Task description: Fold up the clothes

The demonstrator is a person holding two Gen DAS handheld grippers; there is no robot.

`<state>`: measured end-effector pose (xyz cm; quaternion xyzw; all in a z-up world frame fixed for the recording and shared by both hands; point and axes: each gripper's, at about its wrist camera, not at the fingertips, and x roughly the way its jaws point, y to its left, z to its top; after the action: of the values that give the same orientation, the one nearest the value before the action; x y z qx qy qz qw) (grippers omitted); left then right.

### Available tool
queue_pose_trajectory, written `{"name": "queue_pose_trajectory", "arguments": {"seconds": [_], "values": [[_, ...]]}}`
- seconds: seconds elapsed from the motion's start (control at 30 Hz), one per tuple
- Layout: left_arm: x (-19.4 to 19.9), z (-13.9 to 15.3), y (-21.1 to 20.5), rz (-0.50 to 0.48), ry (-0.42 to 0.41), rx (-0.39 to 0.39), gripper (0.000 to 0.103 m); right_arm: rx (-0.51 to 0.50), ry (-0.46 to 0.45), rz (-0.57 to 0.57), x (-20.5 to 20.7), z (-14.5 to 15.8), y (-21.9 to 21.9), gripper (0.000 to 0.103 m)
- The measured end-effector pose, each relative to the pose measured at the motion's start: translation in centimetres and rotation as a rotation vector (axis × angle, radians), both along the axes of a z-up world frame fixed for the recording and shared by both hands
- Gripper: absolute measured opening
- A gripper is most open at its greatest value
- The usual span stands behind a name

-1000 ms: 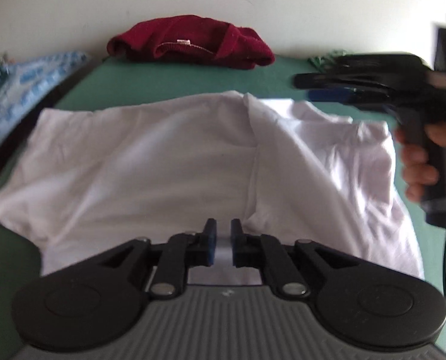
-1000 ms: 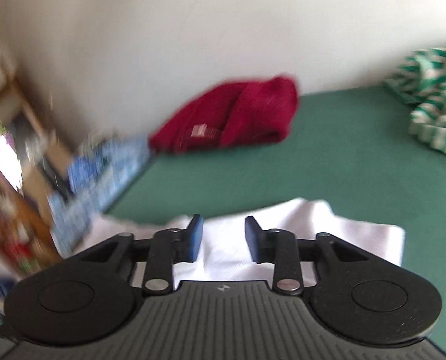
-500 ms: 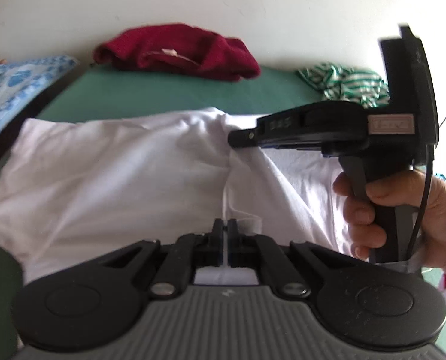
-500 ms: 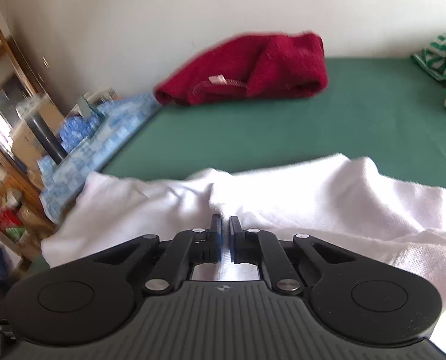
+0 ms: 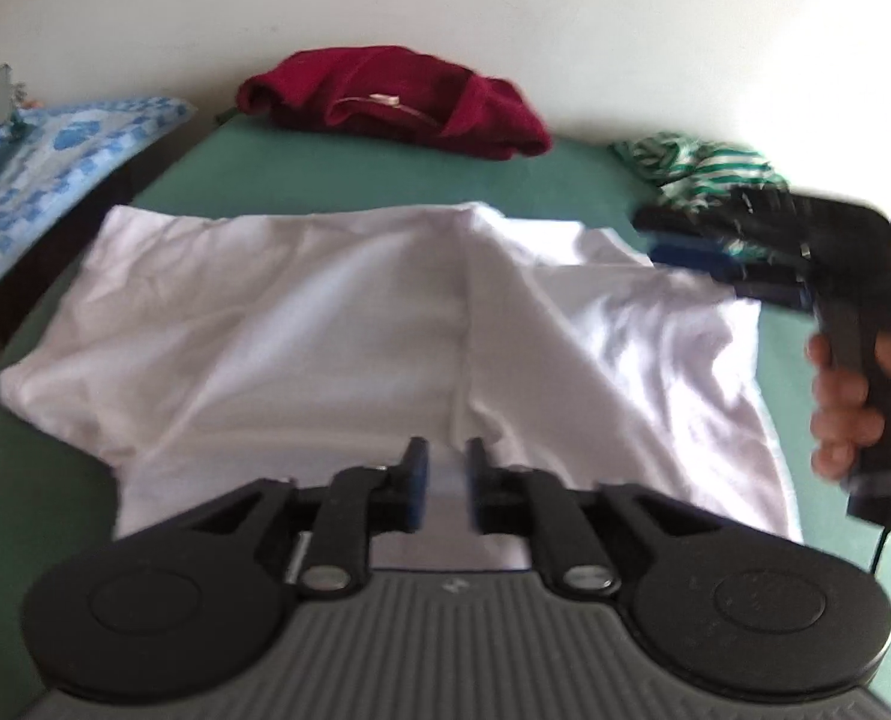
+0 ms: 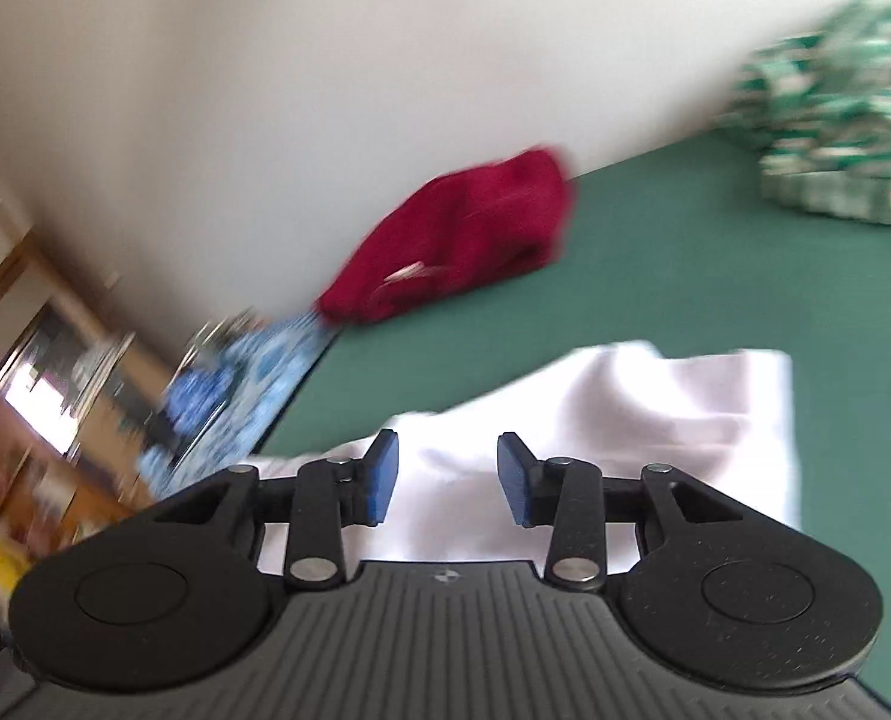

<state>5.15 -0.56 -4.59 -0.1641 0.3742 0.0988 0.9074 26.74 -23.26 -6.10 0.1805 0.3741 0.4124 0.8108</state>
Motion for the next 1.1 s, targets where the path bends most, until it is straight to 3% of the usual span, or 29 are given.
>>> {"name": "queue_pose_trajectory", "arguments": {"seconds": [0.07,0.1,0.17,0.2,0.27,0.37,0.43,0.5,0.57,0.63,0.7,0.73,0.77,0.83,0.9,0.93,1.0,1.1], "values": [[1.2,-0.5,-0.7,-0.009,0.022,0.025,0.039,-0.06,0.029,-0.033,0.8,-1.0,-0.9,0.029],[1.9,-1.0,-1.1,-0.017,0.045,0.043,0.032,-0.099,0.034,-0.059,1.2,-1.6,-0.9,0.026],[2.6,-1.4,-1.5,-0.027,0.072,0.065,0.012,-0.132,0.015,-0.112,1.5,-2.6,-1.2,0.009],[2.5,-1.3,-1.5,-0.03,0.072,0.068,0.002,-0.118,0.018,-0.129,1.6,-3.1,-1.4,0.009],[1.9,-1.1,-1.4,-0.027,0.072,0.083,0.0,-0.039,0.053,-0.139,1.3,-2.9,-2.2,0.019],[0.5,-1.1,-0.8,-0.001,0.082,0.111,0.0,0.034,0.017,-0.075,-0.3,-1.6,-3.6,0.027],[0.1,-1.3,-0.2,0.021,0.102,0.097,0.0,-0.009,-0.002,-0.039,-0.7,-1.8,-3.4,0.03],[-0.1,-0.3,-0.3,0.017,0.059,0.07,0.0,-0.069,-0.021,-0.054,-0.3,-2.4,-3.3,0.029],[-0.2,0.8,-0.6,0.012,0.009,0.043,0.0,-0.109,-0.025,-0.091,0.4,-3.0,-3.3,0.008],[0.0,1.5,-1.3,-0.019,-0.03,0.028,0.001,-0.072,0.021,-0.127,1.3,-3.3,-3.8,0.0],[0.7,1.8,-2.9,-0.086,-0.051,0.032,0.008,-0.049,0.029,-0.126,1.0,-2.8,-3.8,0.006],[1.3,1.4,-3.6,-0.11,-0.042,0.033,0.011,-0.038,0.032,-0.125,0.8,-2.5,-3.7,0.017],[1.9,0.8,-4.2,-0.132,-0.027,0.033,0.015,-0.045,0.03,-0.123,0.6,-2.3,-3.6,0.02],[2.7,-0.4,-4.7,-0.138,0.008,0.052,0.014,-0.112,0.007,-0.117,0.2,-2.3,-3.0,0.021],[3.1,-1.3,-4.6,-0.13,0.031,0.067,0.015,-0.165,-0.004,-0.137,0.8,-2.5,-2.8,0.001],[3.2,-1.8,-4.5,-0.127,0.043,0.075,0.015,-0.178,-0.005,-0.147,1.0,-2.5,-2.9,0.0],[3.0,-1.9,-4.2,-0.121,0.048,0.089,0.017,-0.166,-0.013,-0.144,0.3,-1.8,-3.4,0.008],[2.7,-1.9,-3.8,-0.101,0.056,0.115,0.017,-0.154,-0.031,0.034,-2.6,-1.2,-2.8,0.012]]}}
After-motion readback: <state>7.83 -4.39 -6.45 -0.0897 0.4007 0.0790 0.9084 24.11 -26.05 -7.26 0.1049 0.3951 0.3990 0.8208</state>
